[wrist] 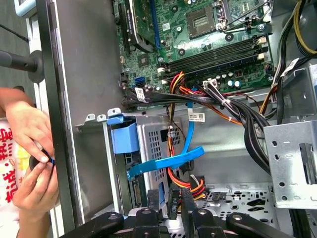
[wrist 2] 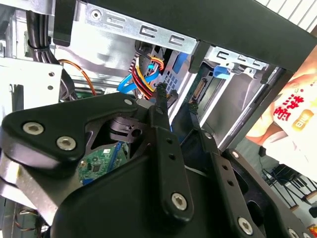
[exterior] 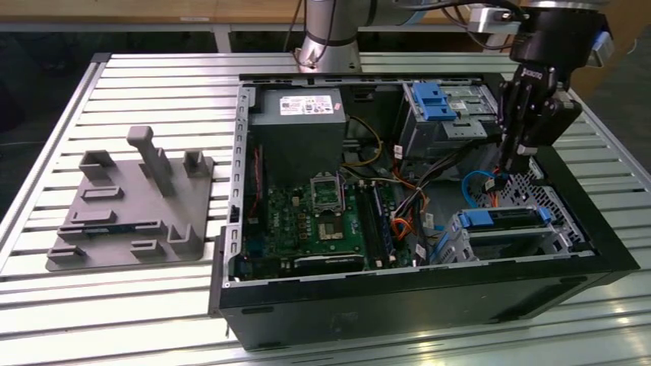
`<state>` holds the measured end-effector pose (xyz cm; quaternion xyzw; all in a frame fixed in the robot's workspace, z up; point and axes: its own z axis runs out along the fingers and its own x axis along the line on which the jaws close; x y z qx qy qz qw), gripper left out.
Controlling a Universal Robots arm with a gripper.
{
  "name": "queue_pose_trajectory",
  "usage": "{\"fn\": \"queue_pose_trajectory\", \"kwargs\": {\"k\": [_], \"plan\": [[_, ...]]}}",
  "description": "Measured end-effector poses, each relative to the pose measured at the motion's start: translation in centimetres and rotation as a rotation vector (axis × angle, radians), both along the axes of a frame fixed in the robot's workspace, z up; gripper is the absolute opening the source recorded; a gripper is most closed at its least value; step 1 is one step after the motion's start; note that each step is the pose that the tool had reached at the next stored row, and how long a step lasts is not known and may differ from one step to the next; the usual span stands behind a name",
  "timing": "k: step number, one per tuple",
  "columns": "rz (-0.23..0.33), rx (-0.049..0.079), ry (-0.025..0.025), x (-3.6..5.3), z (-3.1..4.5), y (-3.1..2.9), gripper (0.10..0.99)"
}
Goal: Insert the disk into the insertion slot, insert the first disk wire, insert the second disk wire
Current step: 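Insert the first disk wire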
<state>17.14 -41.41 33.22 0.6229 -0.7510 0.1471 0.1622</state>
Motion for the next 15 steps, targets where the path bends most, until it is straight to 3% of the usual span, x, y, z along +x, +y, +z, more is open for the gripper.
{"fn": "queue_pose_trajectory", "kwargs": {"k": [8, 10, 11, 15], "plan": [[0.001, -0.02, 0.0, 0.0, -0.15, 0.4, 0.318], [0.0, -0.024, 0.0, 0.0, -0.19, 0.44, 0.302], [0.001, -0.025, 0.0, 0.0, -0.21, 0.45, 0.231], [0.001, -0.027, 0.0, 0.0, -0.3, 0.48, 0.231]]}}
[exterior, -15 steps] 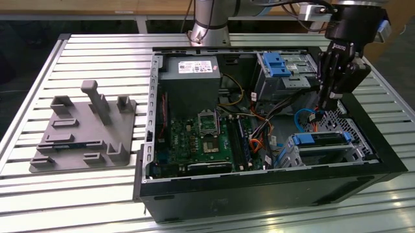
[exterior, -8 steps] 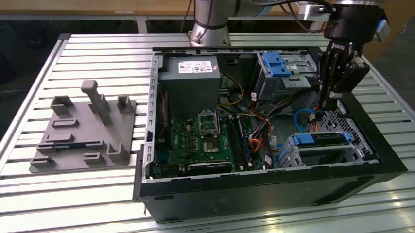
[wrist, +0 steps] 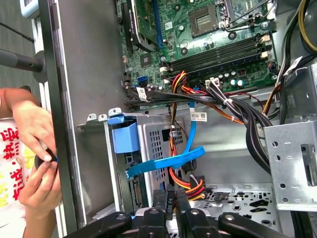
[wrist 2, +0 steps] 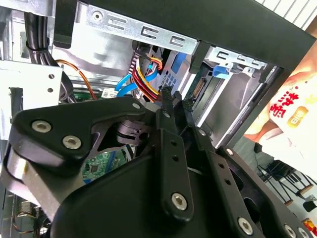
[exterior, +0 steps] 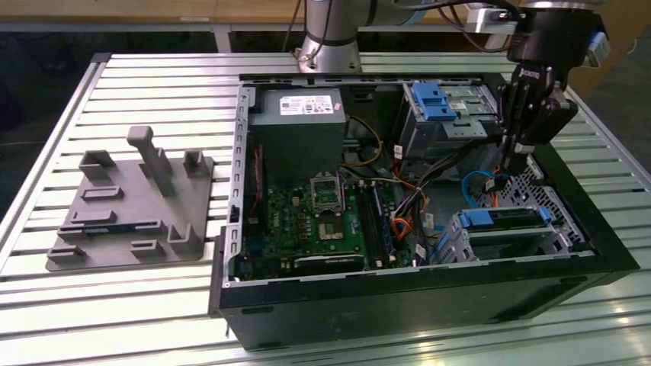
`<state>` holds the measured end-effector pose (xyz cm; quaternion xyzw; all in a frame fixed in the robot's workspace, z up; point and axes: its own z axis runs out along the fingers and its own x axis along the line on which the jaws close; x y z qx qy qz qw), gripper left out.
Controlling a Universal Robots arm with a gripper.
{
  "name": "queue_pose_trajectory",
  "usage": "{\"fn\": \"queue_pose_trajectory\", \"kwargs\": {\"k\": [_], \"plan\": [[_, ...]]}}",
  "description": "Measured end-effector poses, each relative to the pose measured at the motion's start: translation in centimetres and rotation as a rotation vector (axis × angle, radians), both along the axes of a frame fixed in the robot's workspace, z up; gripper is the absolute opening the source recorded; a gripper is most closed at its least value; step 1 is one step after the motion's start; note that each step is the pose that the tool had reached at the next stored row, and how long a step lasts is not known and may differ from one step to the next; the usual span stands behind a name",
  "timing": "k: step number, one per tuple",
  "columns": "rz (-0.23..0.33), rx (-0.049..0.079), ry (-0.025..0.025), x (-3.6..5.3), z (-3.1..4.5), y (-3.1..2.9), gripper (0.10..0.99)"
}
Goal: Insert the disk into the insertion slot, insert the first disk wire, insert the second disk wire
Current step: 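Insert the first disk wire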
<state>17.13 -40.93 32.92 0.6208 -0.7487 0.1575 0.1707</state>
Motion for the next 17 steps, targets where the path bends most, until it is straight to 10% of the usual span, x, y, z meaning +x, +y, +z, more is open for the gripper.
{"fn": "queue_pose_trajectory", "kwargs": {"k": [17], "plan": [[0.0, -0.002, 0.0001, 0.01, -0.17, 0.08, 0.161]]}}
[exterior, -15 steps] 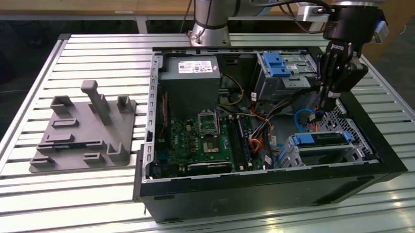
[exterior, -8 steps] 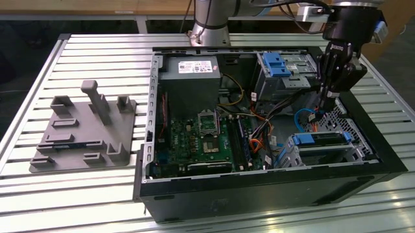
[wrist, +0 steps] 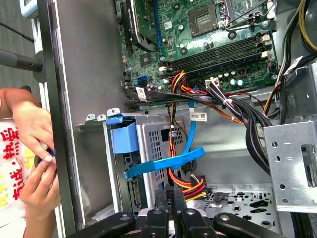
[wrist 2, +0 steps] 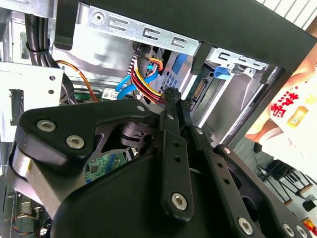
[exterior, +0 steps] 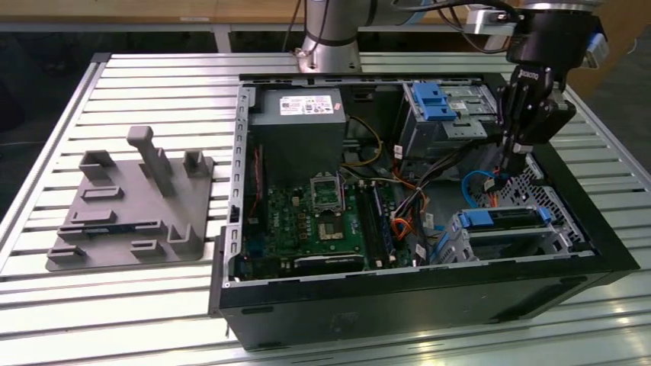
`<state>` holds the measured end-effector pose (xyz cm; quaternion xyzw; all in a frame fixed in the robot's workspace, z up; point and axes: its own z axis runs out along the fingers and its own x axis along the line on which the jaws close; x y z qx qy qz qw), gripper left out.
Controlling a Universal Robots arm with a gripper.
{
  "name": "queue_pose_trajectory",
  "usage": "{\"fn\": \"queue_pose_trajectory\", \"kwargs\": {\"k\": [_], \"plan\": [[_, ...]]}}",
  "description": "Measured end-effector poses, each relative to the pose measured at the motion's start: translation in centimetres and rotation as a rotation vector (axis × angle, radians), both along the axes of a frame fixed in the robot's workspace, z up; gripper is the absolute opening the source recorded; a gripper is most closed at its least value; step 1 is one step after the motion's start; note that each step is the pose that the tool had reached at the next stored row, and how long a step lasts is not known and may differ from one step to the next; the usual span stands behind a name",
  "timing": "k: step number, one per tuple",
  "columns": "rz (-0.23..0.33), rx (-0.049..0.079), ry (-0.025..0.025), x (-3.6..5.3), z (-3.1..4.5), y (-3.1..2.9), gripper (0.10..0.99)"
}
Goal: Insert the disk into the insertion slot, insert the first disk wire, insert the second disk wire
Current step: 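Insert the first disk wire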
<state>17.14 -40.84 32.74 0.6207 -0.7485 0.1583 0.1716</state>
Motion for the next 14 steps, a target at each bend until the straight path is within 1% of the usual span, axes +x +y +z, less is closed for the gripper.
{"fn": "queue_pose_trajectory", "kwargs": {"k": [1, 2, 3, 4, 6, 7, 8, 12, 14], "plan": [[0.0, 0.0, 0.0038, 0.12, -0.02, 0.0, 0.161], [0.002, 0.0, 0.0098, 0.23, -0.01, 0.0, 0.161], [0.003, 0.0, 0.0144, 0.3, 0.0, 0.0, 0.161], [0.005, 0.0, 0.0172, 0.35, -0.01, 0.0, 0.161], [0.008, 0.0, 0.0193, 0.35, -0.01, 0.0, 0.161], [0.01, 0.001, 0.0195, 0.35, 0.0, -0.04, 0.161], [0.01, 0.008, 0.0194, 0.35, 0.05, -0.11, 0.161], [0.01, 0.041, 0.0192, 0.35, 0.34, -0.62, 0.161], [0.01, 0.053, 0.0192, 0.35, 0.44, -0.95, 0.161]]}}
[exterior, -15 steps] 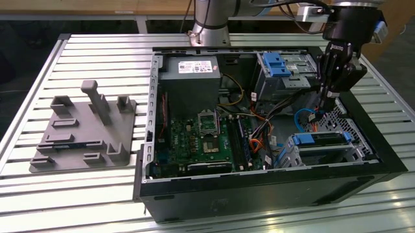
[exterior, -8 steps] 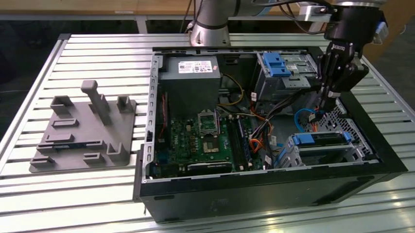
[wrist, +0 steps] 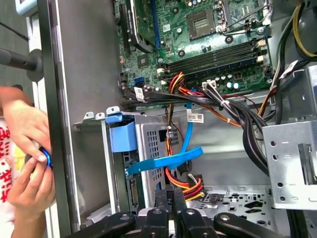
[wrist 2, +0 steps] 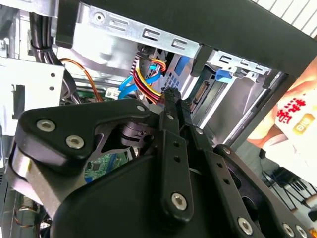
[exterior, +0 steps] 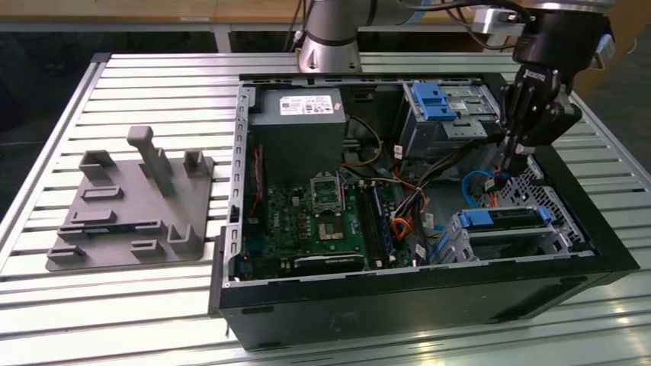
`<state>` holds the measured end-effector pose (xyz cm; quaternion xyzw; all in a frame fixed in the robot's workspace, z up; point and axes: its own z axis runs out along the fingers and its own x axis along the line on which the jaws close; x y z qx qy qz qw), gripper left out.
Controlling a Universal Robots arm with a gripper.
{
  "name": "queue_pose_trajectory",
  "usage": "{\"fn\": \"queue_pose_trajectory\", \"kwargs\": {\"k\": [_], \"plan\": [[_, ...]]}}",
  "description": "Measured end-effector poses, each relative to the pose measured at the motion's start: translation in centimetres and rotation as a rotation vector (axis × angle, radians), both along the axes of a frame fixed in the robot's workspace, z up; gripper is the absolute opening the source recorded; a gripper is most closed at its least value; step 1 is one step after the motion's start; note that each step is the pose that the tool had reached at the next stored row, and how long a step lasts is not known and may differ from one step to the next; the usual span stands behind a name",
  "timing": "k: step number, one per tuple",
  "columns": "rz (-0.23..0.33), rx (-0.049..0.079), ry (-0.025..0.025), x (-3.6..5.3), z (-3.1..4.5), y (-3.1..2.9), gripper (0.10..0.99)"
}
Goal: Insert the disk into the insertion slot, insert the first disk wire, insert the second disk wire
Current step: 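Insert the first disk wire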
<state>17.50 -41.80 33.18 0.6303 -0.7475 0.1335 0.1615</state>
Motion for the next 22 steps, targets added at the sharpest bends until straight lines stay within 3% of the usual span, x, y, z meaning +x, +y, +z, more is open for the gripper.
{"fn": "queue_pose_trajectory", "kwargs": {"k": [5, 7, 8, 11, 19, 22], "plan": [[0.0, 0.01, 0.0, 0.0, 0.02, -0.97, 0.161], [0.0, 0.024, 0.0, 0.0, 0.01, -1.31, 0.161], [0.0, 0.085, 0.0, 0.0, 0.02, -1.78, 0.161], [0.0, 0.139, 0.0001, 0.0, 0.03, -2.08, 0.161], [0.0, 0.222, 0.0001, 0.0, 0.6, -3.12, 0.161], [0.0, 0.231, 0.0004, 0.0, 0.73, -3.7, 0.161]]}}
